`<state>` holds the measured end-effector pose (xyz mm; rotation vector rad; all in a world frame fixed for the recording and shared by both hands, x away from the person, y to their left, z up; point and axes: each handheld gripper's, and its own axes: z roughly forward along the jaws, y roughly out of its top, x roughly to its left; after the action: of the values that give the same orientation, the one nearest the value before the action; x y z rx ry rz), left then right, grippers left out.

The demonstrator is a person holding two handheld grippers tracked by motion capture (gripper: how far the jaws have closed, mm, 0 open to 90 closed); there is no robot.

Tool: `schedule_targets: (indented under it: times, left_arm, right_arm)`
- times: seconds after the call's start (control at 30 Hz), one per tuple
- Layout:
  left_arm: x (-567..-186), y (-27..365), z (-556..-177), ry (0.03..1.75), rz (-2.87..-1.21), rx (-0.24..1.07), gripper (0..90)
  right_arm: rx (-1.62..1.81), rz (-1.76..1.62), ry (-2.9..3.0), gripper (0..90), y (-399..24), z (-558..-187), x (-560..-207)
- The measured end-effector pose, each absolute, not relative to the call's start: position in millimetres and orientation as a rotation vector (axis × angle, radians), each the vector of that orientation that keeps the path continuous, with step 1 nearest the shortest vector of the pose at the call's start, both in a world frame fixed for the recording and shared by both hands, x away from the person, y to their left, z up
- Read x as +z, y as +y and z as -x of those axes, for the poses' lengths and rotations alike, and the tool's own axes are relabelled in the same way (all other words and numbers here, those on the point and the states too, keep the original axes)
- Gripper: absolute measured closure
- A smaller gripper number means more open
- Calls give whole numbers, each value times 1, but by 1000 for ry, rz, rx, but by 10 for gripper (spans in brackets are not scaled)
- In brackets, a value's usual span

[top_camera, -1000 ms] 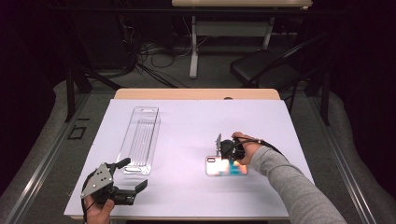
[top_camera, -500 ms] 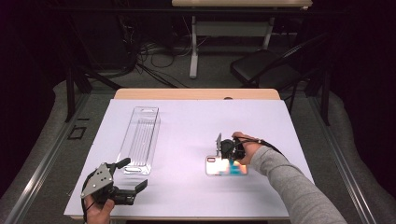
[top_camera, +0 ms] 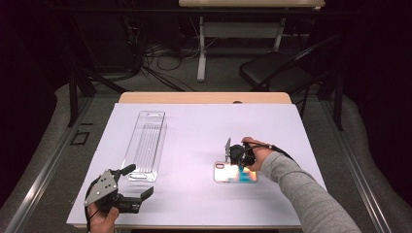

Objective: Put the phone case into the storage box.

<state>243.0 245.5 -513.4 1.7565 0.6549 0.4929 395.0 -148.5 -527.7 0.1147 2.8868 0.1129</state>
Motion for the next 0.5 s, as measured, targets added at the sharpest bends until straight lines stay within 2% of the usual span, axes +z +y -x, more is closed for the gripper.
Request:
schedule_targets:
  times: [0.5]
  left_arm:
    - [-513,246,-243,655,-1757,492,47]
  right_arm:
    - [116,-115,2903,893,-150,-393,-525]
